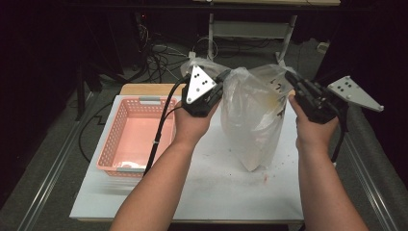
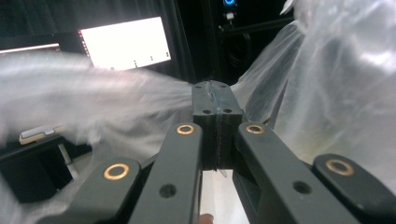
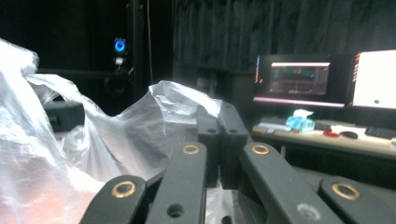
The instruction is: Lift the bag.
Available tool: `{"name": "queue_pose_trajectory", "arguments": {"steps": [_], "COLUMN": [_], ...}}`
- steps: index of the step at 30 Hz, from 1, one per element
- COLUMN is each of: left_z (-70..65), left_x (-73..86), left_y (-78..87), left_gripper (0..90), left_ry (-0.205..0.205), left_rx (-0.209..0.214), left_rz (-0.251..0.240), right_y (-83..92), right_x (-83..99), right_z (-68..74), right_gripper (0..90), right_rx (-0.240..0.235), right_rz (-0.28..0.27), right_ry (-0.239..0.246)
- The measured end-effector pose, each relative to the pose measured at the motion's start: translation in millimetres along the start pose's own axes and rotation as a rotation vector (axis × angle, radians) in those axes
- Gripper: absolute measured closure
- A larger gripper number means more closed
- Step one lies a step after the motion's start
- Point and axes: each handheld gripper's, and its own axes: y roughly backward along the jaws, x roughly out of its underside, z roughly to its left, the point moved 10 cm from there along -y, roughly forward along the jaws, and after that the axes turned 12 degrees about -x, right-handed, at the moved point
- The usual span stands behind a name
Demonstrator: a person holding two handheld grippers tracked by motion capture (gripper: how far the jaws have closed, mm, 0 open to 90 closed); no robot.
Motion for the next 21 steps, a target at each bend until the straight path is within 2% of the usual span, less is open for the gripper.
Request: {"name": "queue_pose_trajectory", "arguments": {"steps": [3, 7, 13, 21], "left_z": [0.1, 2.4, 7.9, 16.1], "left_x": [-1.0, 16.8, 48.9, 82.0], "left_y": [-4.4, -10.9, -13.6, -4.2], "left_gripper": [88.3, 88.2, 88.1, 85.1], "left_ry": [-0.009, 0.002, 0.023, 0.042], "left_rx": [0.001, -0.004, -0.013, -0.014], "left_rz": [0.005, 0.042, 0.105, 0.179], "right_y": [3.5, 1.6, -7.1, -16.2], "right_x": [-11.3, -1.0, 46.7, 101.2], "right_z": [-5.1, -9.7, -8.6, -7.1], "right_gripper": [90.0, 90.0, 90.0, 90.0], "right_rx": [0.011, 0.02, 0.008, 0.001], "right_rz": [-0.019, 0.001, 0.101, 0.219], "right_ry": [0.011, 0.005, -0.013, -0.054]}}
